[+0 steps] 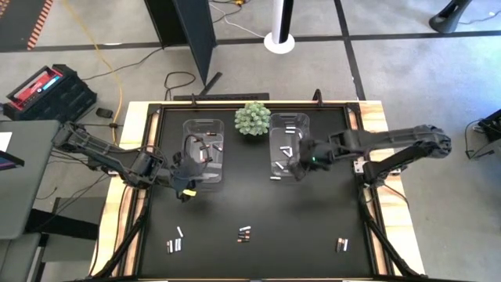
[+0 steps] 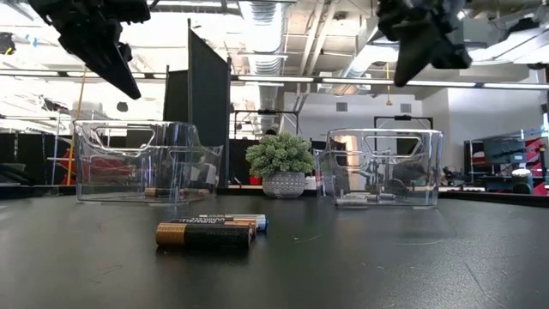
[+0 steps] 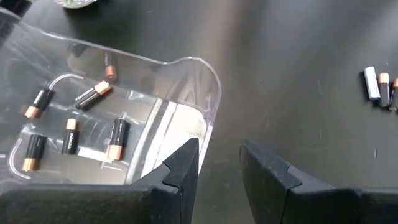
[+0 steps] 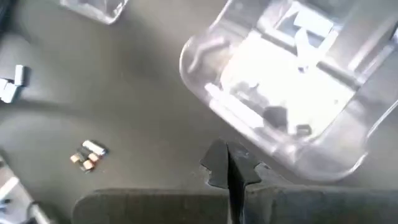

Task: Sort batteries
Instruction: Put the white-blue battery into the right transparent bin

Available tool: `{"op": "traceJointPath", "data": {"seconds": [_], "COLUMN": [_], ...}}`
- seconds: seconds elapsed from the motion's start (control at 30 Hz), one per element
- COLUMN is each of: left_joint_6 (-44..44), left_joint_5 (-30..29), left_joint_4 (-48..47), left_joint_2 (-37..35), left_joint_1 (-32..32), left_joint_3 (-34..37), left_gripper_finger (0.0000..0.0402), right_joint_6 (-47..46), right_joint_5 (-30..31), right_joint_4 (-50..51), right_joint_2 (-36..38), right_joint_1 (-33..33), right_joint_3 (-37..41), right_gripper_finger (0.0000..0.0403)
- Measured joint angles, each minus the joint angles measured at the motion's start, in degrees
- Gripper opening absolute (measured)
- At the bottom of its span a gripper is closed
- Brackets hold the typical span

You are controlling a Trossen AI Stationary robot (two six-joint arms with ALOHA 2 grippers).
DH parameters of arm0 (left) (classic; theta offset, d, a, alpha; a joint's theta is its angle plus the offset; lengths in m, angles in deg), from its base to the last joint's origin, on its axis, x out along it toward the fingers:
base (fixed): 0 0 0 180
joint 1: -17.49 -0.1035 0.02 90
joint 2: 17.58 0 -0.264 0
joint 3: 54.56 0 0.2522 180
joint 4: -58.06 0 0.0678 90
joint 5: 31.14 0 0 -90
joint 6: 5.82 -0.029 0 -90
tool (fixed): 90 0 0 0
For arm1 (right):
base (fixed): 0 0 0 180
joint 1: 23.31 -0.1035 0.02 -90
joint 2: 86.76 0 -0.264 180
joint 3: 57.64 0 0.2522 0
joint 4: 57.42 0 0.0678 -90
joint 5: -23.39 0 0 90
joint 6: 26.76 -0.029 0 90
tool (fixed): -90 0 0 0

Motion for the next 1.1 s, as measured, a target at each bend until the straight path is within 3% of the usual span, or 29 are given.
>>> {"op": "traceJointPath", "data": {"seconds": [0.17,0.4,0.93,1.1], "left_joint_6": [1.4,1.4,1.4,2.2], "left_joint_5": [0.0,0.0,0.0,0.0], "left_joint_4": [0.0,0.0,0.0,0.0], "left_joint_2": [0.0,0.0,0.0,0.0], "left_joint_1": [-0.9,-2.4,-2.6,-2.6], "left_joint_3": [0.0,0.0,0.0,0.0], "left_gripper_finger": [0.0112,0.0112,0.0112,0.0112], "right_joint_6": [9.8,15.6,16.4,14.7], "right_joint_5": [-0.4,-0.4,-0.5,-0.4], "right_joint_4": [0.2,0.3,1.0,0.9], "right_joint_2": [-0.4,-0.4,-0.5,-0.5], "right_joint_1": [6.2,11.1,11.2,8.6], "right_joint_3": [-4.1,-7.4,-7.4,-7.3], "right_gripper_finger": [0.0005,0.0005,0.0005,0.0005]}}
